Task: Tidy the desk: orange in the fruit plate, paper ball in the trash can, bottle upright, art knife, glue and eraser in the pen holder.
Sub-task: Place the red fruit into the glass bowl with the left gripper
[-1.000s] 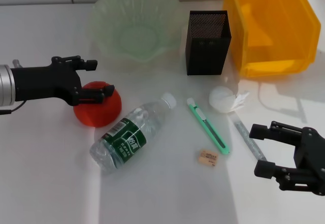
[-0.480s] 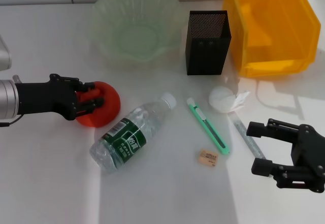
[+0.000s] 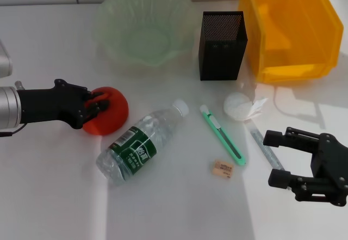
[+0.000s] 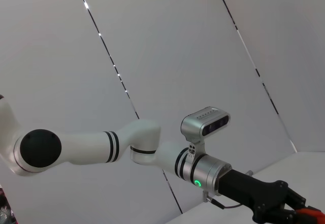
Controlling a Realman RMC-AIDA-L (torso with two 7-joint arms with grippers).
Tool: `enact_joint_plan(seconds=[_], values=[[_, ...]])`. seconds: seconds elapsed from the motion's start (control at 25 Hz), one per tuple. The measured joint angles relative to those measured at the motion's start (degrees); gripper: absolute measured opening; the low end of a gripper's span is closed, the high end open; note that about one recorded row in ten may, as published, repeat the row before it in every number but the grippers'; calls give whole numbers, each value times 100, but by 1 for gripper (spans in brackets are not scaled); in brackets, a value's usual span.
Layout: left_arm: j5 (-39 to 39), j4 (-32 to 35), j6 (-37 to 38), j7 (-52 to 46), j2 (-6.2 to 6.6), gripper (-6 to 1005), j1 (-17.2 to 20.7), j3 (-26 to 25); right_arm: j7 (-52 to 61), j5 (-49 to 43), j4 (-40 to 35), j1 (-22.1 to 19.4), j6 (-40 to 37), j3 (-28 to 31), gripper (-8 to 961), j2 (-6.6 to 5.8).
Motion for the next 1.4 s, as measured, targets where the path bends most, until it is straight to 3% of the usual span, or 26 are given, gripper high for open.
enact_joint_plan(seconds=[0.08,0.28,0.4,0.52,0.6,0.72,0.76,0.88,1.04,1.28,1.4], values=[[-63,-33,7,51,-2,174,-6,0,0,-1,4,0,3,1,806,4],[-319,-169,18,206,-4,162,-53,0,0,-3,5,-19,10,10,806,5],[-1387,-198,-27,396,-4,159,-67,-8,0,-3,8,-32,13,11,806,6],[-1387,-198,-27,396,-4,160,-67,-8,-7,-3,49,-33,14,11,806,11],[-2800,-585,-71,991,-3,160,-207,-8,-39,-3,125,-16,15,11,806,11],[-2800,-585,-71,991,-3,186,-207,-8,-143,-1,215,-4,14,11,806,10],[-3314,-1099,-590,1173,-19,194,-735,-1,-189,8,265,12,15,11,806,15],[-3319,-1228,-911,1026,-31,220,-931,-1,-218,14,347,49,15,11,806,14],[-3344,-1743,-1921,751,-62,254,-1458,6,-245,18,425,115,19,-1,805,15],[-3639,-1808,-1906,788,-64,306,-1462,6,-389,22,593,147,28,12,805,12],[-3706,-1781,-1570,788,-51,449,-1367,0,-398,24,597,169,49,26,805,7]])
